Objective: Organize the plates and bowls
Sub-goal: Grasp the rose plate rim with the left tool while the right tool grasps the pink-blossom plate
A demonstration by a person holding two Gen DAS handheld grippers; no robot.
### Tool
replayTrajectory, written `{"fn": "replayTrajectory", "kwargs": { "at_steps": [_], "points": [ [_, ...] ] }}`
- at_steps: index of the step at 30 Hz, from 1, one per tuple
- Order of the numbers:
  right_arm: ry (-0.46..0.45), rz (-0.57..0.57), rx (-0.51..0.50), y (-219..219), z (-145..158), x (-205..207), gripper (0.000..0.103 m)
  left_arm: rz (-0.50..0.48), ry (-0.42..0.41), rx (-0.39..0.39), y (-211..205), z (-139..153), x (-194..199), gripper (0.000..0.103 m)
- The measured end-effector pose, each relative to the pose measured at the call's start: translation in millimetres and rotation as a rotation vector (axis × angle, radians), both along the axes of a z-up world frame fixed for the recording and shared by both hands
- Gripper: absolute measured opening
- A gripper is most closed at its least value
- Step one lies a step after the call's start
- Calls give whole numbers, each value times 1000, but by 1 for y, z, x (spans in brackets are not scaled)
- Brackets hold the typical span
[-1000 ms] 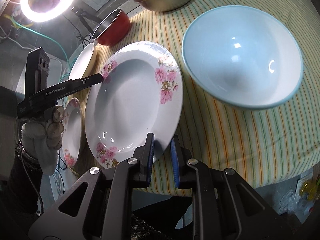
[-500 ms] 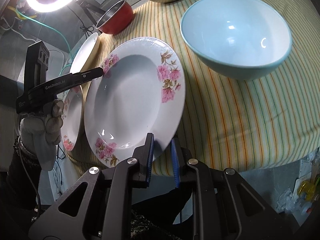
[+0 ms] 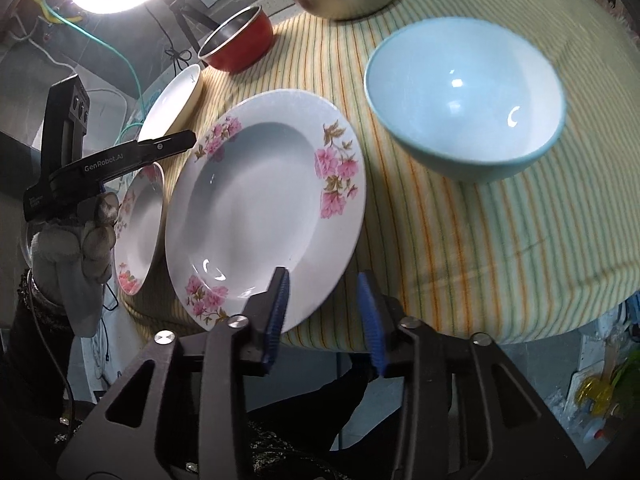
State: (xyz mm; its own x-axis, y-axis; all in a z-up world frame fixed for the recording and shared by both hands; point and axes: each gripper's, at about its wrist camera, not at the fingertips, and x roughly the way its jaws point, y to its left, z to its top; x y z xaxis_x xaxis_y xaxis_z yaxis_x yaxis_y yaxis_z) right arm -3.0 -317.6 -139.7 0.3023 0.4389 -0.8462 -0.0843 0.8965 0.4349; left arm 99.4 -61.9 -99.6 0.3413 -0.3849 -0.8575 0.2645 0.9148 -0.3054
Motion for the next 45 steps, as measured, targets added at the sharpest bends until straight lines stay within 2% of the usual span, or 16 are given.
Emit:
{"fn": "replayTrajectory", "kwargs": {
  "at_steps": [4,6,8,12,14,20,28,36,43,45],
  "points": [
    [-44,15,-16,0,15,-2,42,37,-28,-7,9,11,-8,32],
    [-72,27,-23,3,24,-2,48,62,-41,-17,14,17,-14,35],
    [-103,41,-26,7,32,-1,59,84,-57,-25,20,23,-21,38],
    [-145,81,-28,18,45,9,59,137,-82,-27,31,32,-36,42],
    [-150,104,-16,25,48,16,59,168,-90,-32,38,35,-43,47],
    [-167,194,-4,52,53,35,59,314,-109,-45,71,40,-69,48],
    [-174,342,18,102,56,57,59,531,-95,-77,126,31,-111,48],
    [-138,479,27,158,41,79,59,695,-61,-91,161,12,-142,48],
    [-108,559,1,193,21,96,45,757,-23,-111,175,-7,-151,47],
    [-91,574,-9,200,14,101,38,757,-14,-124,176,-11,-152,45]
  ]
}}
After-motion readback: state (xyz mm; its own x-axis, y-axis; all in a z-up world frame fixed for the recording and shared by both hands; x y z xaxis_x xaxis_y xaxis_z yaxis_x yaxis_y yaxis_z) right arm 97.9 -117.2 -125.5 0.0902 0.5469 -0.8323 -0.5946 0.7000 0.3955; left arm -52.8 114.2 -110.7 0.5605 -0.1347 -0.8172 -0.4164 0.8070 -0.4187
